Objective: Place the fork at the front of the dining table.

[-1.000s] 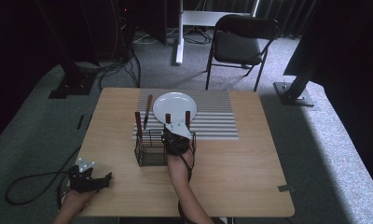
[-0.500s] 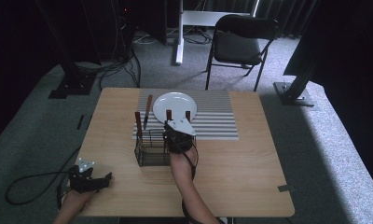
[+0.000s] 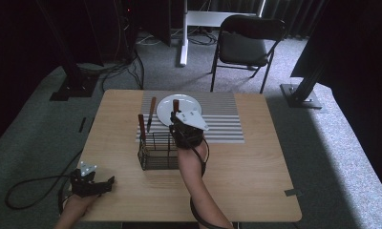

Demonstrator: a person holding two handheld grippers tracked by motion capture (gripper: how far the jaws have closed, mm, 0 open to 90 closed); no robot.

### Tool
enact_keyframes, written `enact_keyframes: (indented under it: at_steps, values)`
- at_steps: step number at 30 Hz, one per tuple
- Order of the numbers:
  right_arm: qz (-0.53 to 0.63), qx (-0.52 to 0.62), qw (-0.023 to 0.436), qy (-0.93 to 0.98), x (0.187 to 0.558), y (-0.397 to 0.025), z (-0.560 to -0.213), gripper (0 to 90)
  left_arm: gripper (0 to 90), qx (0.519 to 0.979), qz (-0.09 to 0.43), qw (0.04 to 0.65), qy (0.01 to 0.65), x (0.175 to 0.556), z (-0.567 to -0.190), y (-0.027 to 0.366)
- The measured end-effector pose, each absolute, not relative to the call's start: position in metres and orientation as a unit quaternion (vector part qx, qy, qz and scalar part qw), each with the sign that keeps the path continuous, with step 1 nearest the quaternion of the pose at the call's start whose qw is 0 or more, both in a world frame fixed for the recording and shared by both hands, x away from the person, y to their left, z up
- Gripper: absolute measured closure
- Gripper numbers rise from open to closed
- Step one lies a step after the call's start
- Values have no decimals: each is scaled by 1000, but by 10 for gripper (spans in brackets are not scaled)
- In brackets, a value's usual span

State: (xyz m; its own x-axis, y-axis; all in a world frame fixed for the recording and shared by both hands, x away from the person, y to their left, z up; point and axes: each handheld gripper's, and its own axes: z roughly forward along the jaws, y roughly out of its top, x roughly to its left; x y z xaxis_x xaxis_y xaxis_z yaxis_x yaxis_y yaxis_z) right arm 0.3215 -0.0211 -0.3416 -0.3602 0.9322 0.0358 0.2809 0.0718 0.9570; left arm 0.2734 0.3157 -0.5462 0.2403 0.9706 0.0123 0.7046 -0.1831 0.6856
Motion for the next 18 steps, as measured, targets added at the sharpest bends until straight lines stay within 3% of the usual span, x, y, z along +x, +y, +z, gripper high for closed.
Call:
enact_keyframes:
  at_steps: [8,18]
  values:
    - [508,448,333,656,329,-20,-318,757,12,733,232,287,571,273,-546,316]
    - [504,451,329,659,354,-19,-314,757,11,733,232,288,571,274,-546,316]
